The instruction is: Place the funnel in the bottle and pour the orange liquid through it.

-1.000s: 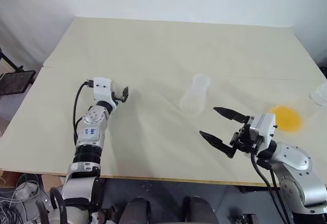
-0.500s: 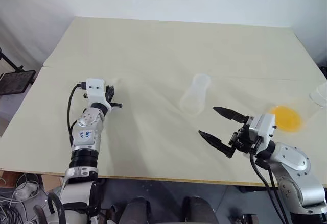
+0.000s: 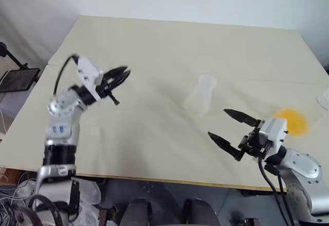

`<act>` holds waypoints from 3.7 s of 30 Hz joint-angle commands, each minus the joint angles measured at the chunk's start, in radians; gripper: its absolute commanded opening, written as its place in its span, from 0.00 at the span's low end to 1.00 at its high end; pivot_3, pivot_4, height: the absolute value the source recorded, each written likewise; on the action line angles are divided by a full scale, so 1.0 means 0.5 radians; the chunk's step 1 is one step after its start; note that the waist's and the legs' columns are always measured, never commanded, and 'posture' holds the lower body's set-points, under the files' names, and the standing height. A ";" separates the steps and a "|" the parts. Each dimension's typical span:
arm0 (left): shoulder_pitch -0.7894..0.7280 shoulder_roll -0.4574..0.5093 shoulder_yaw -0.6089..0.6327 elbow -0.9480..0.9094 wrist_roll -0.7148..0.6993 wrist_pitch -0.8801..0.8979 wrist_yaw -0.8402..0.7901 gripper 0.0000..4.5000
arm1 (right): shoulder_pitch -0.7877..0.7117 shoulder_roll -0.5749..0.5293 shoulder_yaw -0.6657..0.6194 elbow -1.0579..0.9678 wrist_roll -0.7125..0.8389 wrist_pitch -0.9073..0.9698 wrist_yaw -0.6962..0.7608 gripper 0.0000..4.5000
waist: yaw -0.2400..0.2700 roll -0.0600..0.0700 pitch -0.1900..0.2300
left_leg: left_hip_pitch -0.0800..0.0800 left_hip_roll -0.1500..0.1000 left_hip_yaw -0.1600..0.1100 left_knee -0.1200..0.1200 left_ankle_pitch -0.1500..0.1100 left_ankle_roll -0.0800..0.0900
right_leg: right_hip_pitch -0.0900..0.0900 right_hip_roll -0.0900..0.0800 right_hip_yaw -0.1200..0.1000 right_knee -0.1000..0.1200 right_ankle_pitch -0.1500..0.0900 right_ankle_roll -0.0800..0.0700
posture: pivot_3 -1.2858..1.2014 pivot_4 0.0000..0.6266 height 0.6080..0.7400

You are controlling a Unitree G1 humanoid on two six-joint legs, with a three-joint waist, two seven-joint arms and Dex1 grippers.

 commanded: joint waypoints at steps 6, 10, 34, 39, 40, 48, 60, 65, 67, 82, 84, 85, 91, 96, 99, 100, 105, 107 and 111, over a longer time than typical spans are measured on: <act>-0.593 0.000 -0.134 0.520 0.059 -0.220 -0.401 0.14 | 0.236 0.067 -0.126 -0.209 -0.017 -0.081 -0.122 1.00 | -0.029 0.000 0.000 | 0.001 0.002 0.007 -0.005 0.000 0.000 | -0.003 0.000 -0.006 0.000 0.000 0.000 | 0.52 0.24 1.00; -0.436 -0.072 -0.037 0.478 0.007 -0.126 -0.197 0.22 | 0.267 0.125 -0.085 -0.247 -0.055 -0.095 -0.178 1.00 | -0.054 0.000 0.000 | 0.003 0.005 0.008 -0.004 0.000 0.000 | -0.003 0.001 -0.006 0.002 0.000 0.000 | 0.52 0.24 1.00; 0.449 -0.447 0.139 0.034 0.394 0.262 1.290 1.00 | -0.050 -0.045 -0.024 -0.083 0.075 0.055 0.016 1.00 | -0.006 -0.002 0.002 | 0.009 0.003 -0.005 -0.004 0.000 0.001 | 0.002 -0.001 0.002 0.000 0.000 0.000 | 0.52 0.24 1.00; 0.151 -0.472 0.116 0.426 0.426 0.262 1.349 1.00 | -0.068 -0.029 -0.004 -0.096 0.069 0.073 0.006 1.00 | -0.014 -0.002 0.003 | 0.009 0.003 -0.001 -0.005 0.000 0.001 | 0.001 -0.001 0.001 0.000 0.000 0.000 | 0.52 0.24 1.00; 0.112 -0.479 0.109 0.477 0.423 0.254 1.339 1.00 | -0.073 -0.027 0.000 -0.097 0.070 0.076 0.003 1.00 | -0.013 -0.002 0.003 | 0.009 0.003 0.000 -0.005 0.000 0.000 | 0.001 -0.001 0.001 0.000 0.000 0.000 | 0.52 0.24 1.00; -0.117 -0.485 0.132 0.843 0.419 0.244 1.402 1.00 | -0.114 -0.135 0.049 -0.116 0.096 0.067 0.176 1.00 | -0.011 -0.003 0.003 | 0.006 0.003 0.005 -0.004 0.000 0.001 | 0.000 -0.001 -0.003 0.000 0.000 0.000 | 0.52 0.24 1.00; -0.119 -0.435 0.134 0.826 0.412 0.321 1.390 0.44 | -0.134 -0.177 -0.018 -0.054 0.083 0.034 0.194 1.00 | -0.011 -0.003 0.003 | 0.006 0.003 0.007 -0.004 0.000 0.000 | 0.000 -0.001 -0.005 0.000 0.000 0.000 | 0.52 0.24 1.00; 0.050 -0.389 0.133 0.418 0.371 0.510 1.329 0.08 | -0.101 -0.163 -0.014 -0.079 0.075 0.032 0.160 1.00 | -0.013 -0.003 0.003 | 0.005 0.004 0.006 -0.004 0.000 0.000 | 0.000 -0.001 -0.005 0.001 0.000 0.000 | 0.52 0.24 1.00; 0.101 -0.345 0.116 0.276 0.368 0.569 1.266 0.02 | -0.083 -0.164 -0.022 -0.086 0.075 0.030 0.149 1.00 | -0.014 -0.003 0.003 | 0.006 0.004 0.003 -0.004 0.000 0.000 | 0.000 -0.001 -0.004 0.001 0.000 0.000 | 0.52 0.24 1.00; -0.604 0.008 -0.215 0.377 0.060 -0.054 -0.566 0.02 | 0.259 -0.114 -0.328 -0.176 0.016 -0.101 -0.013 1.00 | -0.004 -0.003 0.003 | -0.010 0.001 -0.002 0.001 0.000 0.000 | -0.006 -0.001 -0.013 -0.001 0.000 0.000 | 0.52 0.24 1.00; -0.826 -0.013 -0.328 0.578 0.178 -0.260 -0.718 0.02 | 0.288 -0.091 -0.374 -0.173 0.023 -0.120 -0.044 1.00 | -0.007 -0.003 0.003 | -0.010 0.001 0.001 0.001 0.000 0.000 | -0.006 -0.001 -0.013 -0.002 0.000 0.000 | 0.52 0.24 1.00; -0.918 -0.027 -0.369 0.671 0.223 -0.343 -0.768 0.02 | 0.294 -0.079 -0.389 -0.170 0.024 -0.127 -0.062 1.00 | -0.007 -0.003 0.003 | -0.009 0.001 0.001 0.001 0.000 0.000 | -0.005 -0.001 -0.013 -0.002 0.000 0.000 | 0.52 0.24 1.00; -1.554 -0.214 -0.736 1.359 0.660 -0.932 -1.000 0.02 | 0.438 0.023 -0.480 -0.199 -0.021 -0.191 -0.153 1.00 | -0.005 -0.004 0.004 | -0.014 0.001 0.007 -0.001 0.000 0.000 | -0.011 0.000 -0.012 -0.004 0.000 0.001 | 0.52 0.24 1.00; -1.723 -0.339 -0.742 1.626 0.742 -1.015 -0.944 0.02 | 0.527 0.107 -0.443 -0.290 -0.058 -0.214 -0.223 1.00 | -0.013 -0.004 0.004 | -0.016 0.005 0.016 -0.005 0.000 0.001 | -0.025 0.000 -0.011 0.002 0.000 0.001 | 0.52 0.24 1.00; -1.732 -0.385 -0.784 1.706 0.839 -1.129 -0.896 0.02 | 0.545 0.155 -0.407 -0.332 -0.089 -0.215 -0.264 1.00 | -0.013 -0.004 0.004 | -0.019 0.004 0.018 -0.002 0.000 0.001 | -0.027 -0.001 -0.009 0.004 0.000 0.001 | 0.52 0.24 1.00; -1.738 -0.411 -0.788 1.724 0.864 -1.138 -0.855 0.02 | 0.551 0.170 -0.401 -0.344 -0.096 -0.216 -0.274 1.00 | -0.011 -0.004 0.004 | -0.019 0.004 0.019 -0.001 0.000 0.001 | -0.027 -0.001 -0.008 0.004 0.000 0.001 | 0.52 0.24 1.00; -1.786 -0.482 -0.868 1.800 1.072 -1.229 -0.618 0.02 | 0.580 0.213 -0.386 -0.375 -0.122 -0.226 -0.311 1.00 | -0.005 -0.004 0.004 | -0.019 0.004 0.019 -0.001 0.000 0.001 | -0.028 -0.001 -0.008 0.004 0.000 0.001 | 0.52 0.24 1.00; -1.823 -0.544 -0.876 1.825 1.084 -1.225 -0.624 0.02 | 0.602 0.242 -0.366 -0.390 -0.136 -0.244 -0.331 1.00 | -0.001 -0.005 0.004 | -0.020 0.004 0.019 -0.002 0.000 0.001 | -0.028 -0.001 -0.008 0.004 0.000 0.001 | 0.52 0.24 1.00; -1.856 -0.603 -0.895 1.856 1.121 -1.216 -0.689 0.02 | 0.612 0.278 -0.339 -0.405 -0.149 -0.262 -0.362 1.00 | -0.003 -0.005 0.005 | -0.021 0.003 0.019 -0.002 0.000 0.001 | -0.028 -0.001 -0.008 0.003 0.000 0.001 | 0.52 0.24 1.00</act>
